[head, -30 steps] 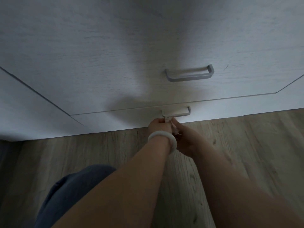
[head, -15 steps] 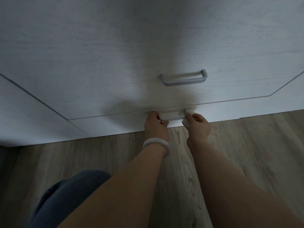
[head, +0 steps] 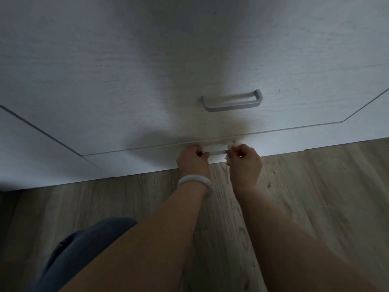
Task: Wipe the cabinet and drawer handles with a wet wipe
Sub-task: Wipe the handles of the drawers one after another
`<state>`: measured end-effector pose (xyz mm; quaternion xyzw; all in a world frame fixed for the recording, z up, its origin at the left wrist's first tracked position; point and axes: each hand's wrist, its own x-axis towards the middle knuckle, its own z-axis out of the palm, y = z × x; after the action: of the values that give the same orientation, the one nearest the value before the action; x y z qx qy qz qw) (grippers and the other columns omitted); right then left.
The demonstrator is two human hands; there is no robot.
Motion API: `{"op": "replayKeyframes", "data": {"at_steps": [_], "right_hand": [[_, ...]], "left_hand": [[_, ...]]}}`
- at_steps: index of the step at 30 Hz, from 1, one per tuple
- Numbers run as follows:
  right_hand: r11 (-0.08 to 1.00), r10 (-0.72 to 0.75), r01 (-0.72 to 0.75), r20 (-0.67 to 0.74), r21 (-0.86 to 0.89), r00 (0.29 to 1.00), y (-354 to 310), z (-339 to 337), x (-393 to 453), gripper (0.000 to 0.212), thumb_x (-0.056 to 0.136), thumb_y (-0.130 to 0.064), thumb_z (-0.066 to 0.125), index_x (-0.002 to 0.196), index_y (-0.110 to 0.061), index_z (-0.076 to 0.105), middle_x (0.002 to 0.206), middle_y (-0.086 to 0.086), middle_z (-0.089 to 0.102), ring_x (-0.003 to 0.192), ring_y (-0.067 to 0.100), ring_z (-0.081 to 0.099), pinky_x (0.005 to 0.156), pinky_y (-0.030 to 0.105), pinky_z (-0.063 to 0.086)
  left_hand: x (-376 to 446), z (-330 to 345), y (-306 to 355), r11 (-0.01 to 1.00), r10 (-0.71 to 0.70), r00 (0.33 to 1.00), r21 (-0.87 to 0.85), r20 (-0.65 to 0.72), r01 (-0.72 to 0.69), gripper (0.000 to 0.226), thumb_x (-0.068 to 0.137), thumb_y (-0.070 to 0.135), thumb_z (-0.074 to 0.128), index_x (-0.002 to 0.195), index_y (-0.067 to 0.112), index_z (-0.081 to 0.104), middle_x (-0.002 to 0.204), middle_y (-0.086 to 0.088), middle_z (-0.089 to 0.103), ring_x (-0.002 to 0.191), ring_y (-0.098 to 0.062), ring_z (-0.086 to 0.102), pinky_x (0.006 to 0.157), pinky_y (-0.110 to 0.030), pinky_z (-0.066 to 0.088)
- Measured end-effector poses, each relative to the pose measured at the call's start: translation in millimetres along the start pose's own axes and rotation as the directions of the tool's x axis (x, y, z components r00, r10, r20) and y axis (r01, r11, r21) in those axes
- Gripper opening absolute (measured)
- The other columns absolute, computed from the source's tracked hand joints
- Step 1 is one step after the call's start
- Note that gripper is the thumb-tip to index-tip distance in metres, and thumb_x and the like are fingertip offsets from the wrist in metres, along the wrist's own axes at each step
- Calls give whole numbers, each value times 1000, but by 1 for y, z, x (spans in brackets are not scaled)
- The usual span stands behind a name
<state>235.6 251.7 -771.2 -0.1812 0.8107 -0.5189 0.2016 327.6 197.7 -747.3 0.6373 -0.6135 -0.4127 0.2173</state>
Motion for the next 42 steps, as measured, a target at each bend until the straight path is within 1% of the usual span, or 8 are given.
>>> {"op": "replayKeyframes", "data": {"at_steps": [7,12,18,22,25,30,36,42], "right_hand": [[994,70,-71,24,81,997,-3,-1,-3,20,81,-12,74,71,-27,67,84,6,69,79,21,68,72,42,60],[997,-23,37,189,-71,982,-8,12,-13,3,84,-19,72,81,-17,74,82,4,69,75,18,67,70,41,59],[997,65,-66,-30,-34,997,-11,11,-11,11,84,-18,71,93,-13,75,87,3,72,84,16,67,83,35,55],[991,-19,25,44,-133,999,-19,20,-24,16,89,-17,66,101,-11,74,94,3,72,85,12,63,77,23,47],[984,-52,70,113,-164,992,-18,14,-22,15,88,-18,67,99,-13,75,93,4,72,87,16,66,83,31,53],[997,70,-71,-49,-11,996,-14,-6,-4,5,87,-19,68,87,-17,72,73,-4,68,68,11,67,79,42,57],[992,-50,72,199,-102,979,-18,15,-25,6,86,-17,70,89,-14,74,78,-3,68,75,11,64,70,26,54],[996,-5,8,32,-87,999,-11,7,-13,2,88,-21,64,88,-22,64,87,3,66,82,19,63,74,30,49]], "left_hand": [[-5,-4,4,999,-27,1000,-25,16,27,23,87,16,67,100,-2,71,104,-17,70,101,-28,63,78,-22,41],[-6,-7,5,1000,-14,997,9,73,13,15,89,18,65,81,6,71,95,-13,69,99,-28,63,87,-31,46],[-10,-9,1,999,47,996,21,73,-49,15,85,2,57,90,2,71,91,-14,71,91,-27,64,73,-26,43],[-9,-7,-3,998,49,996,39,72,-52,24,84,-5,47,80,6,68,82,-13,68,79,-26,61,61,-24,38],[-10,-7,-2,999,34,997,-4,63,-34,26,84,-6,48,81,8,69,82,-10,66,79,-25,59,65,-23,39],[-14,-6,-1,996,17,999,-87,35,-14,25,87,-4,50,88,8,72,81,-4,58,80,-18,53,71,-21,41],[-14,-8,1,997,-25,997,-67,68,30,21,87,0,48,84,6,69,84,-8,67,75,-22,59,57,-17,41],[-13,-7,-1,994,-31,995,-98,94,40,6,83,10,66,86,11,71,90,-6,72,90,-22,66,82,-28,52]]}}
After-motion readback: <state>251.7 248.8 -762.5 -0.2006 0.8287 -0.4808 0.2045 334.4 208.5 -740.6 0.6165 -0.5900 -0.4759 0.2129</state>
